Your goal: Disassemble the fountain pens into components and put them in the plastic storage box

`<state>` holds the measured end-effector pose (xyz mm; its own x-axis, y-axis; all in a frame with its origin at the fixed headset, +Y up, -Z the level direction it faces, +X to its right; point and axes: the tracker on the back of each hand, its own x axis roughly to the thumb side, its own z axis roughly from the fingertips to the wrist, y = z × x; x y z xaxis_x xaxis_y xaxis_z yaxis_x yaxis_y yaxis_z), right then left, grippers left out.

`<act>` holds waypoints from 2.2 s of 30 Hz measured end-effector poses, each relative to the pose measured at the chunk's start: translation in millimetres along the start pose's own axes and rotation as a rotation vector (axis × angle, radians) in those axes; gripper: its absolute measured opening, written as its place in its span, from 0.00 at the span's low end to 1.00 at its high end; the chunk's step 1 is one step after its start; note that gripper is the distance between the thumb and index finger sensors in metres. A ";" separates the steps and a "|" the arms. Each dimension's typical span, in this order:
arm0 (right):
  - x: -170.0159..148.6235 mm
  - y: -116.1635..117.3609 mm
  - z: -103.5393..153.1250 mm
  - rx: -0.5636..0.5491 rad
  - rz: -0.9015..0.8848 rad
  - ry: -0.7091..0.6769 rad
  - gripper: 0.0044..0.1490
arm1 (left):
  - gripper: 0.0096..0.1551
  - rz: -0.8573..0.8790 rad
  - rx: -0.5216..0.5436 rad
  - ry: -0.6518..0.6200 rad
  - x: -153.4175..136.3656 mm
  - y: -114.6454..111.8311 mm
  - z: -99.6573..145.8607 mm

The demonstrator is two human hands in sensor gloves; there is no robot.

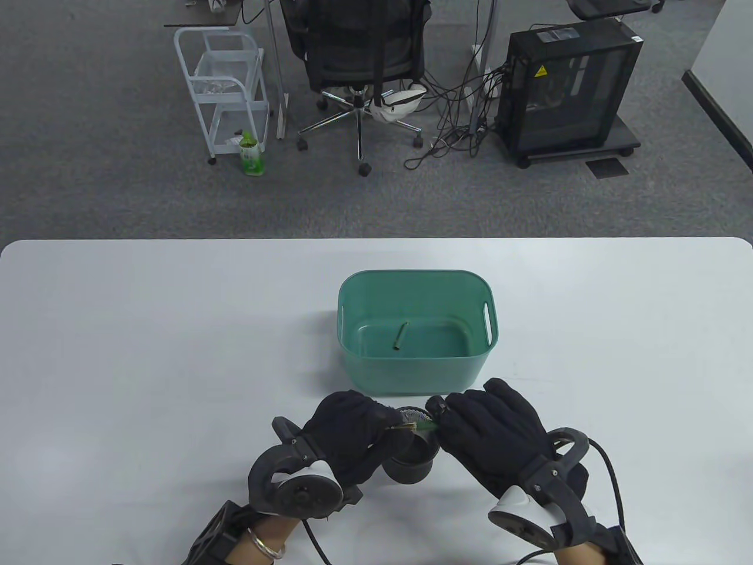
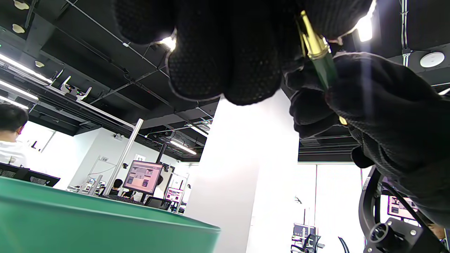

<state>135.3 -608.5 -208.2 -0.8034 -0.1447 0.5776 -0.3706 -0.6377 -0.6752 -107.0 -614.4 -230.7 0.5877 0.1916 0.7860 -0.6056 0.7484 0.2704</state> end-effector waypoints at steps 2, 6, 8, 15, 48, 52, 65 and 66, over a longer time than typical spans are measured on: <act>0.3 0.1 0.0 0.001 -0.001 -0.001 0.26 | 0.27 0.003 0.000 0.000 -0.4 -0.1 -0.1; 0.6 0.0 0.0 0.000 -0.003 -0.003 0.26 | 0.29 0.007 0.006 -0.001 -0.7 -0.2 -0.2; 0.8 0.0 0.1 0.000 -0.004 -0.003 0.26 | 0.30 0.011 0.008 -0.002 -1.0 -0.1 -0.3; 1.5 0.4 0.2 0.002 -0.009 -0.006 0.26 | 0.32 0.018 0.018 0.001 -2.2 0.1 -0.2; -0.8 1.6 -0.6 0.011 0.008 -0.001 0.26 | 0.24 -0.023 -0.004 0.003 1.6 -0.6 0.7; -0.9 1.6 -0.7 0.012 0.009 -0.001 0.26 | 0.24 -0.021 -0.002 0.003 1.4 -0.9 0.6; 0.7 1.6 -0.3 0.008 -0.001 -0.008 0.27 | 0.28 -0.005 0.017 0.001 0.0 -0.7 0.5; 0.9 1.7 -0.2 0.009 -0.001 -0.008 0.26 | 0.28 -0.004 0.019 0.001 -0.2 -0.7 0.6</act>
<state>133.9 -609.5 -208.9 -0.7993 -0.1505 0.5817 -0.3668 -0.6446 -0.6708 -107.0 -615.3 -230.8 0.5911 0.1893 0.7840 -0.6131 0.7371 0.2843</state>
